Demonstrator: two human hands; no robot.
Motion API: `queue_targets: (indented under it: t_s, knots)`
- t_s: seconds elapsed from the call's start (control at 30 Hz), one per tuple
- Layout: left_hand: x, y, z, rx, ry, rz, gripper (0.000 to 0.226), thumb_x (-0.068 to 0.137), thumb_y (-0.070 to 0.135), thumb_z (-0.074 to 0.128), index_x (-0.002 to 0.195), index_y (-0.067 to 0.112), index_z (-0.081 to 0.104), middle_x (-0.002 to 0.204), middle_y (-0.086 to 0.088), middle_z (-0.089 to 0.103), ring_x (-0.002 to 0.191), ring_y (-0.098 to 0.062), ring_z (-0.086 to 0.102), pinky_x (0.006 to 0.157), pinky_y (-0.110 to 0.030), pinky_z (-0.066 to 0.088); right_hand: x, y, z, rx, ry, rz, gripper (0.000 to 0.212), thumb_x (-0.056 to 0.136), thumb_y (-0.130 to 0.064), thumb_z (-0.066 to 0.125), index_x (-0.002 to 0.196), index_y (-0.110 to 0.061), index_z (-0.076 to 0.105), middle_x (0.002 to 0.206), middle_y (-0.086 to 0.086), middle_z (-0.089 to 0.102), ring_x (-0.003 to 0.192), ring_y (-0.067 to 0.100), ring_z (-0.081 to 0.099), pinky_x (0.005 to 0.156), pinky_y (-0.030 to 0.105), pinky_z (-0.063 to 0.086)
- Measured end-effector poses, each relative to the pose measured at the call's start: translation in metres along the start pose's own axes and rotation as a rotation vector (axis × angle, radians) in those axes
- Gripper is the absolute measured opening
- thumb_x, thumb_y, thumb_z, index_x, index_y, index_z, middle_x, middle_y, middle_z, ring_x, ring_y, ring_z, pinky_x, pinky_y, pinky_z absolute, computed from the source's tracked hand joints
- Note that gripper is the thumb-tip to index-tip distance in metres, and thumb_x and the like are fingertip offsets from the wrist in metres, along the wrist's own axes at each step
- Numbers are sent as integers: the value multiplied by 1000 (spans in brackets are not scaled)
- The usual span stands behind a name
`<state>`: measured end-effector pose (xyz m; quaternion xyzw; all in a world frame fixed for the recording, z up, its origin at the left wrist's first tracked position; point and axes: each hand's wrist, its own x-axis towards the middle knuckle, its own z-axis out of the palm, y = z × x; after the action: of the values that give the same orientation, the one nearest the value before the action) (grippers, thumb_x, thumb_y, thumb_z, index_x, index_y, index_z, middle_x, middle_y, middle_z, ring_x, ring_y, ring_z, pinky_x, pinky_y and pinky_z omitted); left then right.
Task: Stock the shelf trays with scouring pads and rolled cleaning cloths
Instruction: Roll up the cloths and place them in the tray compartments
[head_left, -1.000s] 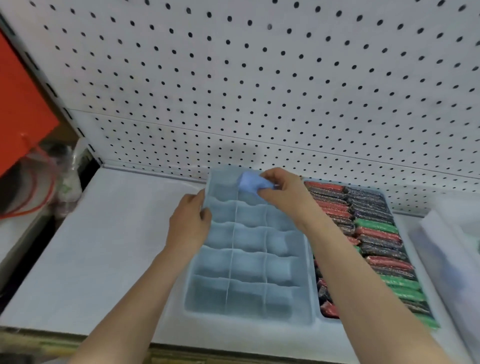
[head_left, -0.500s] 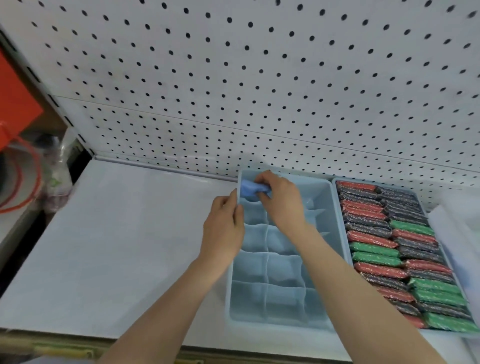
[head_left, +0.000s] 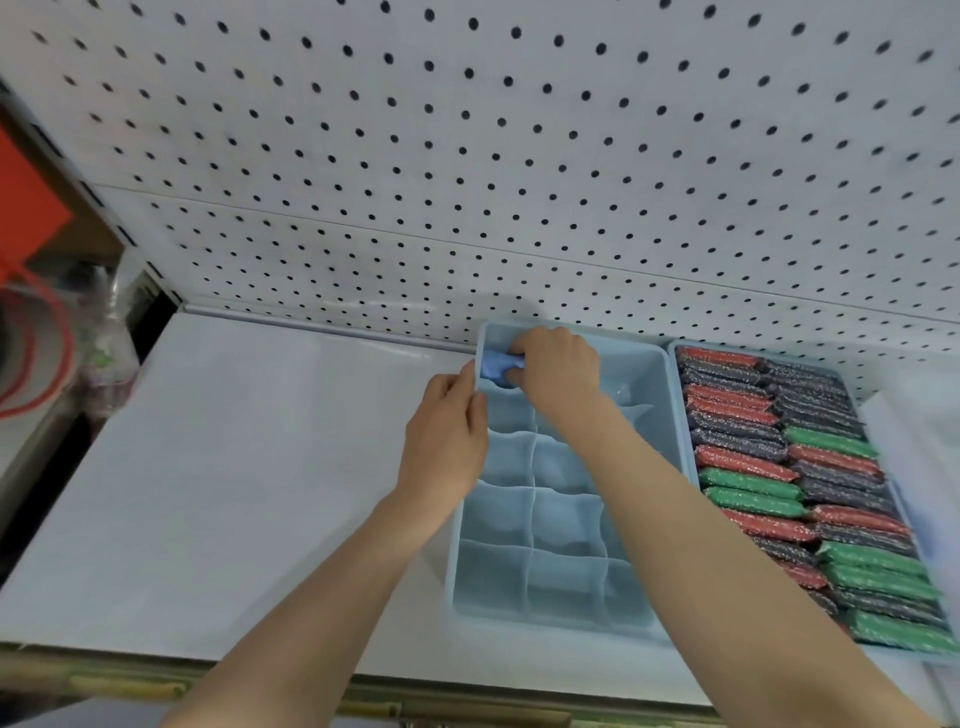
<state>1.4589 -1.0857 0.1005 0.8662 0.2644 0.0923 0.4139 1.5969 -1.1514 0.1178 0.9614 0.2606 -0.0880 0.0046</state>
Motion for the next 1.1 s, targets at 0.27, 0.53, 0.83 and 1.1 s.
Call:
queue_targets:
  t_s: [0.27, 0.53, 0.83, 1.1]
  knots:
    - [2, -4, -1, 115, -17, 21, 40, 102, 19, 33, 140, 18, 46, 119, -10, 52, 95, -24, 52, 77, -31, 37, -7, 6, -3, 251, -121, -25, 16, 86, -24, 58, 92, -16, 70, 87, 9, 64, 88, 29, 61, 59, 27, 35]
    - [7, 27, -4, 313, 69, 157, 47, 87, 2, 59, 133, -3, 48, 130, -29, 47, 112, -46, 48, 96, -52, 42, -103, 112, -54, 588, 251, -39, 34, 92, -26, 60, 125, -28, 65, 106, -4, 72, 91, 14, 66, 86, 32, 53]
    - [-50, 172, 132, 195, -215, 640, 37, 95, 23, 58, 132, 20, 59, 134, -1, 52, 120, -21, 51, 103, -36, 41, -208, 314, -65, -48, 51, 396, 23, 101, -14, 38, 118, -8, 53, 95, 13, 52, 101, 31, 61, 72, 36, 44]
    - [-61, 189, 194, 431, -223, 693, 41, 91, 35, 63, 129, 19, 62, 133, -4, 55, 127, -28, 44, 108, -47, 39, -172, 334, -56, 271, 48, 242, 25, 97, -26, 47, 77, -10, 47, 70, 3, 48, 73, 27, 51, 61, 31, 38]
